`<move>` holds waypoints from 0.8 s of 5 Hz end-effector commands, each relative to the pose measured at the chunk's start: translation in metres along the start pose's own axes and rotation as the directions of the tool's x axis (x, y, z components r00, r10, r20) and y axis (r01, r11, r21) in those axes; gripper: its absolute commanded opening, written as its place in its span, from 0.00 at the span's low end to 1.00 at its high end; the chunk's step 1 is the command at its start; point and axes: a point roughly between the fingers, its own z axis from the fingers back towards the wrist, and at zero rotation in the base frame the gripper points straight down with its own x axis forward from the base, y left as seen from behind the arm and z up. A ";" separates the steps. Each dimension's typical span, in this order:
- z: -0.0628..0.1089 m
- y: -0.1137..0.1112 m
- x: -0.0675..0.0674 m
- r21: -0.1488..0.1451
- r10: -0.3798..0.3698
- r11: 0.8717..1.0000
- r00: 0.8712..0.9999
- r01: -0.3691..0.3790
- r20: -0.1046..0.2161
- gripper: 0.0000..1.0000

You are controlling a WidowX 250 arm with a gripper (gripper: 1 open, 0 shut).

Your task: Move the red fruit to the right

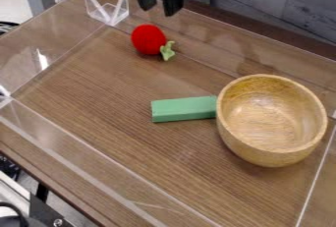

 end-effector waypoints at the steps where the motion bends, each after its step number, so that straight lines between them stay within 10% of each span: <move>1: -0.003 0.013 0.000 0.031 0.005 1.000 1.000 -0.006 0.029 1.00; 3: -0.040 0.016 -0.006 0.036 0.014 0.999 1.000 -0.014 -0.003 1.00; 4: -0.047 0.018 -0.003 0.034 -0.030 0.999 0.999 0.030 -0.012 0.00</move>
